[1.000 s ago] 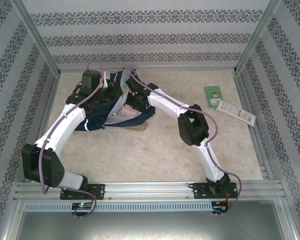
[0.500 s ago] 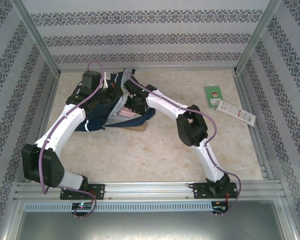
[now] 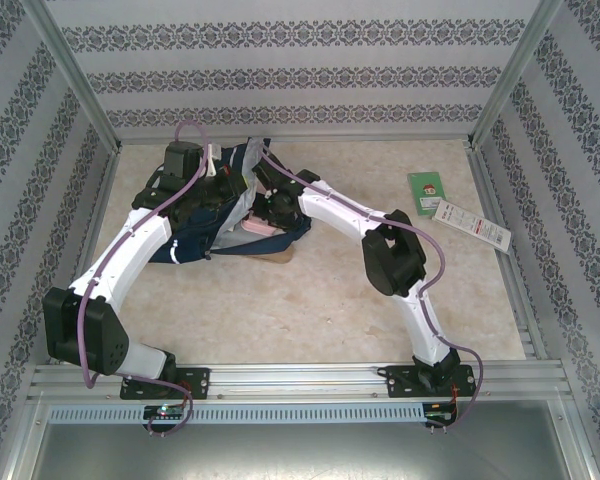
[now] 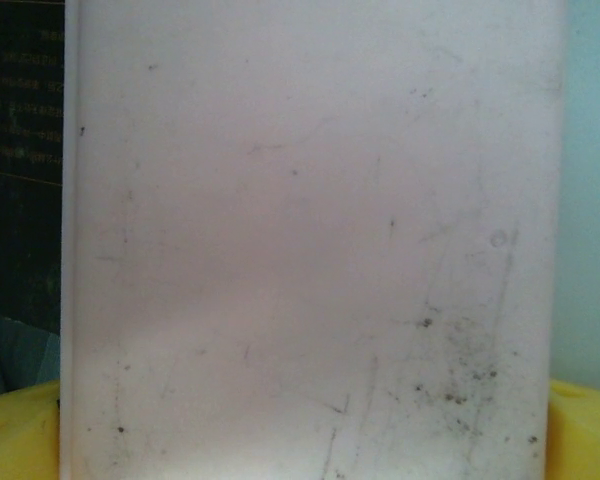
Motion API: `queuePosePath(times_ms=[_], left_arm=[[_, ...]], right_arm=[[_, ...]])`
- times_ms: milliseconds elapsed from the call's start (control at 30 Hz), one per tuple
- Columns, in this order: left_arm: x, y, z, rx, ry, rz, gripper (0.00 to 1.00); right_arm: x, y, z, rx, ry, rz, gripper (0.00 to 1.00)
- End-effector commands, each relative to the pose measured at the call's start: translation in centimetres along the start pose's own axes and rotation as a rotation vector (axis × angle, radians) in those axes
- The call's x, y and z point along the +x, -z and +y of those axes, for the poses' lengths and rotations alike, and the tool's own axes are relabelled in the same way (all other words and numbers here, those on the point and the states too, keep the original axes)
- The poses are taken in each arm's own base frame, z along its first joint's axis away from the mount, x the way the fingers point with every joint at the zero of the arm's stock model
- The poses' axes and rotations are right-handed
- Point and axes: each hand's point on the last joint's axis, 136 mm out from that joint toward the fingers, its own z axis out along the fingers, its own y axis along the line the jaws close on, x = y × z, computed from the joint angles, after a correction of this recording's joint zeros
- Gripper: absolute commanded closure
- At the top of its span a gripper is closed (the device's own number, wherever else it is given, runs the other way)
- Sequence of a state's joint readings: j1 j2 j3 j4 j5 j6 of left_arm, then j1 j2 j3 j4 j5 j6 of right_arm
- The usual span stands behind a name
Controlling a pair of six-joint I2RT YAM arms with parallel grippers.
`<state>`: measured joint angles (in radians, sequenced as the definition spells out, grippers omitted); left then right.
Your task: Pack the student bag
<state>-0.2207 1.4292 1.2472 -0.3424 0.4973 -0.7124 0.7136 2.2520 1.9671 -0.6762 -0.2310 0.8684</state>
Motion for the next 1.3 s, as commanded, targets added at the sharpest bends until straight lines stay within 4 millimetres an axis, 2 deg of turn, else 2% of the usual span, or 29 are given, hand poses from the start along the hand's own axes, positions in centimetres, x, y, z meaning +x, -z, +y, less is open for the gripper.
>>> queuePosePath(times_ms=[0,233,367,667,800,833,900,933,1133,1200,1267], left_arm=[[-2.0,1.8,-3.3,0.099,-0.068,-0.077,1.00],[-2.1,1.7,-3.2,0.096,-0.074,-0.078,1.00],[-2.1,1.5,-3.2,0.097,-0.071,-0.073,1.00],[-2.0,1.5,-3.1,0.091,-0.069,-0.069,1.00],[-1.9,1.5,-3.0,0.089,-0.068,-0.067,1.00],[-1.8,1.6,-3.0,0.089,-0.068,-0.066,1.00],[-1.9,1.7,-3.0,0.086,-0.070,-0.071,1.00],[-1.8,1.7,-2.9,0.085,-0.069,-0.071,1.00],[-1.8,1.6,-2.9,0.088,-0.065,-0.069,1.00],[-1.8,1.6,-3.0,0.093,-0.065,-0.069,1.00],[-1.8,1.7,-3.0,0.094,-0.066,-0.071,1.00]], right_arm=[[-0.5,3.1,1.2,-0.047,0.005,-0.020,0.02],[0.1,4.9,1.9,-0.072,0.040,-0.033,0.02],[0.1,4.8,-0.2,0.103,0.140,-0.082,0.02],[1.8,-0.5,-2.9,0.296,0.206,0.027,0.02],[2.9,-2.5,-3.4,0.283,0.172,0.099,0.02],[3.3,-2.6,-3.1,0.258,0.166,0.120,0.02],[4.4,-2.7,-0.9,0.109,0.161,0.158,0.02],[4.4,-2.4,-0.4,0.068,0.145,0.149,0.02],[1.9,2.5,4.2,-0.259,0.098,0.009,0.02],[1.1,4.1,5.2,-0.298,0.116,-0.035,0.02],[0.8,4.8,5.6,-0.302,0.132,-0.054,0.02]])
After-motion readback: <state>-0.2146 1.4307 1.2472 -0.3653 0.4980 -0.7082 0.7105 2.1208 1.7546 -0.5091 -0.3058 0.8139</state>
